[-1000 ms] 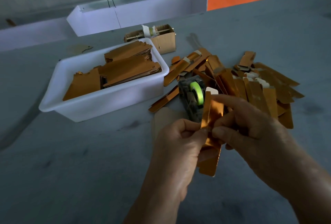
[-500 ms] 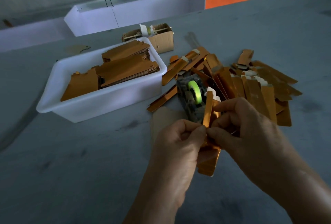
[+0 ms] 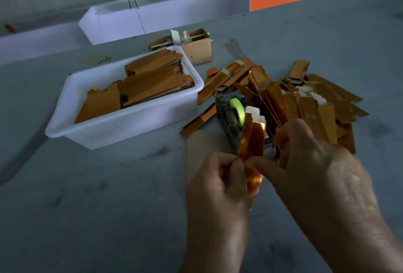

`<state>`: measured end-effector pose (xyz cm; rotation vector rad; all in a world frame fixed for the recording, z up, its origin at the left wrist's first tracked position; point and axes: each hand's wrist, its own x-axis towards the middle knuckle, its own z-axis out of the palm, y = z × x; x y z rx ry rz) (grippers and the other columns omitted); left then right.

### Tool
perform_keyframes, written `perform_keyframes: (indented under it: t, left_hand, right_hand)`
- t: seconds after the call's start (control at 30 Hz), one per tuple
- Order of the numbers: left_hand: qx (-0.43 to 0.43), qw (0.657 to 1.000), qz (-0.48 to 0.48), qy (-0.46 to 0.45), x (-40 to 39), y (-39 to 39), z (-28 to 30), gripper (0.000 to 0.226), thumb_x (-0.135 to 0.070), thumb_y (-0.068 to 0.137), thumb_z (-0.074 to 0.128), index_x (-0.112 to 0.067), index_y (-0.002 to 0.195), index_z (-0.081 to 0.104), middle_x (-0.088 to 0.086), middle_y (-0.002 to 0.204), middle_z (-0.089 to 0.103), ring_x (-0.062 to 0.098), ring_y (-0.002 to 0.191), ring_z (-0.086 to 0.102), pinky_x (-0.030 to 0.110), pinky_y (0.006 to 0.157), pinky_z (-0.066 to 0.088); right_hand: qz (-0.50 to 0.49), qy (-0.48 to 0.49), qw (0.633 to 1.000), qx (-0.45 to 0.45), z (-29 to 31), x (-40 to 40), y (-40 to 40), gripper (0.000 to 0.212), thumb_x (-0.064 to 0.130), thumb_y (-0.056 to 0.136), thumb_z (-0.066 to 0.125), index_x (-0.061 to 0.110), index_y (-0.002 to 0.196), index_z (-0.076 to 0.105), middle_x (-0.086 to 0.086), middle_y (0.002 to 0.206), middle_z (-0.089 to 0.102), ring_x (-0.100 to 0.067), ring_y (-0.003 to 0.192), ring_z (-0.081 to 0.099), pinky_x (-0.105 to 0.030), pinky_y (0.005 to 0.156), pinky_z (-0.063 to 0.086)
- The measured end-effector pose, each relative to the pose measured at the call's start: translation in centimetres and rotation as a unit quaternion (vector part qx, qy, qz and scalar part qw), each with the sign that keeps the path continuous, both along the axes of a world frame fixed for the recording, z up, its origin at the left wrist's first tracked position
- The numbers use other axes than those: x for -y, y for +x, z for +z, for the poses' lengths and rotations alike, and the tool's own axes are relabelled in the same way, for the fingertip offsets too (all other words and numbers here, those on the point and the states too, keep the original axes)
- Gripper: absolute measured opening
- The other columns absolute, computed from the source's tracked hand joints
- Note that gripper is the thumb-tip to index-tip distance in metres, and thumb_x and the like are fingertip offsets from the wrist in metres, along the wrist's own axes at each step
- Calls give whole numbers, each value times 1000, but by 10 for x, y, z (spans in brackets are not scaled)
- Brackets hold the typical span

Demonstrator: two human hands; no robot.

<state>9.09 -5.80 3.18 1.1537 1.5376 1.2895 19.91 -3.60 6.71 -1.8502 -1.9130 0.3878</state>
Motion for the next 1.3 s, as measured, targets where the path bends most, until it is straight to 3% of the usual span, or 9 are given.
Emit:
perform_keyframes:
  t: [0.2, 0.33, 0.43, 0.53, 0.67, 0.8, 1.0, 1.2, 1.3]
  left_hand:
    - [-14, 999, -37, -3, 1, -2, 9, 12, -22, 93, 57, -19, 83, 64, -4, 71, 72, 12, 63, 71, 31, 55, 60]
    - [-26, 997, -69, -27, 1, -8, 9, 11, -21, 94, 56, -19, 88, 65, 3, 78, 70, 22, 68, 70, 44, 62, 60]
    - [-36, 993, -97, -56, -1, -15, 11, 13, -29, 95, 52, -27, 92, 65, -1, 81, 72, 20, 69, 70, 40, 62, 60]
    - [-81, 994, -58, -53, -8, -32, 5, 16, -36, 93, 51, -35, 101, 65, -16, 85, 72, 4, 72, 71, 25, 53, 53]
    - [-313, 948, 51, -4, -27, -54, -15, 24, -33, 95, 52, -21, 108, 68, -12, 94, 68, 2, 80, 59, 23, 76, 48]
    - [-471, 874, 5, -123, -38, -52, -39, 65, -54, 89, 52, -20, 143, 39, 1, 143, 41, 20, 130, 33, 28, 102, 30]
    - [-303, 937, 36, -172, -60, -65, -37, 84, -33, 74, 80, -16, 142, 34, 7, 129, 48, 23, 116, 50, 29, 88, 43]
    - [-143, 976, 52, -155, -51, -81, -34, 31, -19, 76, 78, -19, 99, 58, -4, 90, 63, 9, 79, 61, 21, 55, 46]
    - [11, 988, 24, -149, -38, -85, -27, 27, -11, 70, 80, -17, 94, 67, 4, 87, 74, 20, 80, 70, 26, 65, 53]
  right_hand:
    - [66, -51, 974, -209, -5, -4, 12, 48, 71, 44, 46, 39, 79, 50, 32, 81, 61, 10, 74, 59, -14, 52, 44]
    - [82, -95, 943, -308, -18, -7, 13, 13, 37, 71, 64, 35, 83, 58, 26, 74, 65, 9, 67, 61, -6, 50, 43]
    - [96, -117, 933, -327, -24, -10, 16, 18, 20, 82, 61, 37, 85, 59, 23, 78, 67, 9, 72, 62, -10, 53, 43]
    - [73, -73, 946, -308, -21, -18, 21, 18, 25, 82, 56, 44, 84, 56, 15, 79, 66, 9, 75, 60, -15, 59, 39]
    - [-28, 101, 984, -147, -14, -55, 44, 9, 18, 88, 55, 23, 82, 60, 4, 66, 58, -7, 59, 56, -13, 46, 33]
    - [-159, 114, 980, -46, -15, -81, 57, 37, 24, 89, 56, 9, 123, 54, -20, 116, 56, -38, 105, 50, -40, 83, 41]
    - [-59, 130, 984, -107, -35, -48, 36, 29, 23, 88, 62, 18, 116, 63, 0, 104, 64, -9, 82, 54, -5, 61, 30]
    - [-50, 122, 980, -151, -36, -33, 34, 21, 22, 87, 62, 22, 107, 67, 4, 98, 66, 4, 75, 55, -3, 55, 35]
    - [-25, 98, 967, -232, -28, -24, 32, 16, 24, 84, 61, 29, 97, 68, 12, 84, 68, 1, 71, 62, -11, 56, 47]
